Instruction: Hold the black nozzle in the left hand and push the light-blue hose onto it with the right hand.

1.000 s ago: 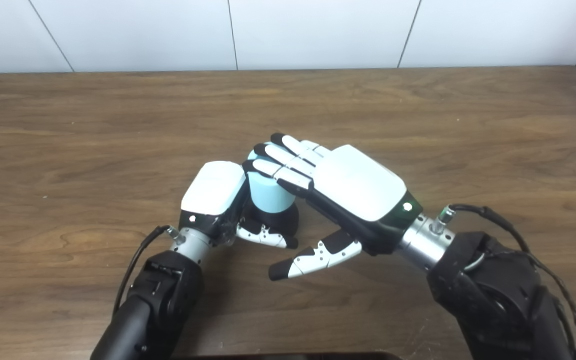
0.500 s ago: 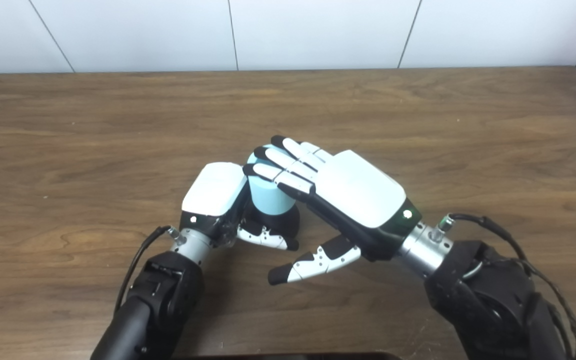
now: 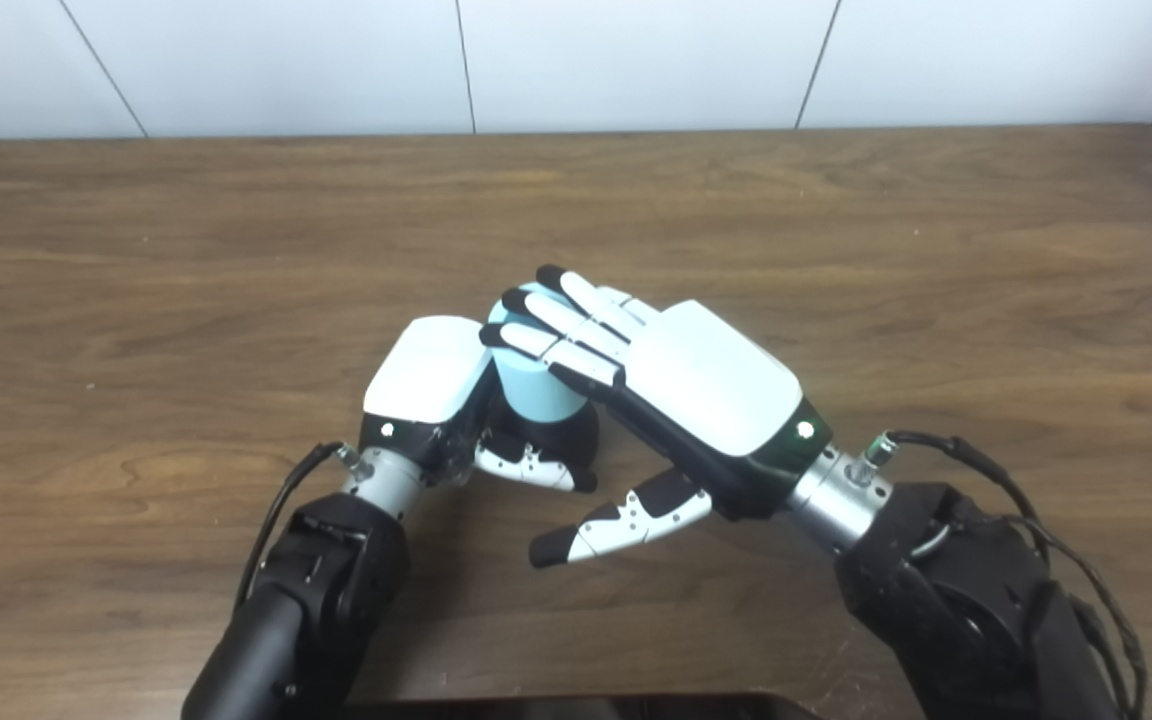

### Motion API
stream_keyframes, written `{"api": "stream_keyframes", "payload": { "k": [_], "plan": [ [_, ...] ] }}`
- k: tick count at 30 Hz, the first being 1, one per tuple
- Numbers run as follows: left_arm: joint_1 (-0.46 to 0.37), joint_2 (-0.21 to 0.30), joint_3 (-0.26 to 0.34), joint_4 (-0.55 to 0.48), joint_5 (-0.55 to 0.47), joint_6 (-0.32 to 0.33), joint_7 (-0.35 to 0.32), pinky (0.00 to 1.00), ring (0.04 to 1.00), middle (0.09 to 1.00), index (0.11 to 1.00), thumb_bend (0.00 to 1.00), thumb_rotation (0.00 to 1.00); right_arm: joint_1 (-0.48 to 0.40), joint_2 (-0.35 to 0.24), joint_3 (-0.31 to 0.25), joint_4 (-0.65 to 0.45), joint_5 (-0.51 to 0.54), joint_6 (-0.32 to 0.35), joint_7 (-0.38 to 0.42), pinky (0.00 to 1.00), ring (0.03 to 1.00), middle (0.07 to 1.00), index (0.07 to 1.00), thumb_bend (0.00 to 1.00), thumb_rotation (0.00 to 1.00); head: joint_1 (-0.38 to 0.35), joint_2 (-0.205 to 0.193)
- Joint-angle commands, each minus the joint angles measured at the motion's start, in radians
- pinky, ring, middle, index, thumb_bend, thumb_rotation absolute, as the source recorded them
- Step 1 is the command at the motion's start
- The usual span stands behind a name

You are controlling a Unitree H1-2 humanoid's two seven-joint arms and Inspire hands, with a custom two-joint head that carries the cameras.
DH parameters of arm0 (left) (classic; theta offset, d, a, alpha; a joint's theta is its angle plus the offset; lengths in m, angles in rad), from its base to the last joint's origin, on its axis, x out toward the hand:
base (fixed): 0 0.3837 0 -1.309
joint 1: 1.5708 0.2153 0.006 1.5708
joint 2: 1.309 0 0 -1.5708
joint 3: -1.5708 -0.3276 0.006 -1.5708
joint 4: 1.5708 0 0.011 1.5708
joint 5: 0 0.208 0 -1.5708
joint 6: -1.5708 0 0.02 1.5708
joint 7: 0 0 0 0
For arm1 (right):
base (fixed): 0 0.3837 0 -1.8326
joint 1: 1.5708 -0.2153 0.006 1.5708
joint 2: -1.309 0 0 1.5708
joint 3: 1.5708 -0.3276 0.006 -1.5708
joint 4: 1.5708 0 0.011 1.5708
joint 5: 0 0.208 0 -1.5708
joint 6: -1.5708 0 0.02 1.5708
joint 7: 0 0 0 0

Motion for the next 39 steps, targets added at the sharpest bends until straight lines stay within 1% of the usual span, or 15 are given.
{"api": "stream_keyframes", "payload": {
  "k": [1,11,16,18,19,24,26,29,30,33,35,39],
  "plan": [
    [0.003,0.005,0.002,-0.007,0.017,0.007,-0.014,0.76,0.627,0.506,0.478,0.52,0.00,0.055,-0.053,0.030,0.059,-0.027,-0.006,0.084,0.91,0.983,0.929,0.874,0.60,0.86,0.001,0.001],
    [0.002,0.006,0.004,-0.014,0.018,0.009,-0.031,0.77,0.642,0.523,0.470,0.52,0.00,0.066,-0.079,0.050,0.084,-0.042,0.001,0.062,0.90,0.981,0.932,0.884,0.59,0.88,0.001,0.006],
    [0.001,0.007,0.005,-0.015,0.017,0.006,-0.033,0.77,0.640,0.522,0.469,0.52,0.00,0.065,-0.086,0.055,0.091,-0.045,0.012,0.061,0.92,0.991,0.938,0.886,0.60,0.90,0.001,0.006],
    [0.001,0.006,0.005,-0.015,0.018,0.008,-0.036,0.77,0.639,0.521,0.470,0.52,0.00,0.066,-0.087,0.055,0.095,-0.045,0.011,0.057,0.92,0.986,0.934,0.882,0.59,0.89,0.001,0.006],
    [0.001,0.006,0.005,-0.017,0.019,0.009,-0.038,0.77,0.638,0.520,0.471,0.52,0.00,0.066,-0.088,0.055,0.094,-0.045,0.011,0.058,0.92,0.986,0.934,0.881,0.59,0.89,0.001,0.013],
    [0.000,0.007,0.006,-0.017,0.016,0.005,-0.034,0.77,0.637,0.522,0.470,0.52,0.00,0.066,-0.089,0.048,0.092,-0.033,0.011,0.048,0.92,0.993,0.938,0.883,0.59,0.89,0.001,0.013],
    [-0.001,0.007,0.005,-0.014,0.018,0.005,-0.032,0.76,0.629,0.517,0.473,0.52,0.00,0.056,-0.081,0.036,0.079,-0.017,0.012,0.034,0.92,0.991,0.938,0.889,0.59,0.87,0.001,0.008],
    [-0.002,0.007,0.005,-0.008,0.017,0.005,-0.031,0.74,0.612,0.506,0.479,0.52,0.00,0.030,-0.069,0.013,0.041,0.003,0.022,0.025,0.97,0.997,0.955,0.913,0.59,0.84,0.001,0.004],
    [-0.002,0.006,0.007,-0.008,0.013,0.005,-0.032,0.74,0.607,0.504,0.480,0.52,0.00,0.018,-0.066,0.005,0.023,0.009,0.027,0.029,0.97,0.999,0.960,0.919,0.58,0.85,0.001,0.004],
    [-0.001,0.007,0.009,-0.006,0.005,0.002,-0.028,0.74,0.611,0.512,0.478,0.52,0.00,-0.030,-0.043,-0.026,-0.034,0.034,0.048,0.034,0.97,1.000,0.985,0.936,0.57,0.95,0.002,0.000],
    [0.000,0.008,0.009,-0.003,0.004,-0.003,-0.020,0.75,0.612,0.519,0.474,0.52,0.00,-0.061,-0.024,-0.048,-0.071,0.054,0.076,0.046,0.98,1.000,0.995,0.944,0.57,0.97,0.002,0.000],
    [0.001,0.007,0.010,0.001,0.001,-0.009,-0.006,0.74,0.603,0.525,0.473,0.52,0.00,-0.133,0.018,-0.098,-0.140,0.096,0.147,0.065,0.96,1.000,0.991,0.941,0.56,0.99,0.002,-0.004]
  ]
}}
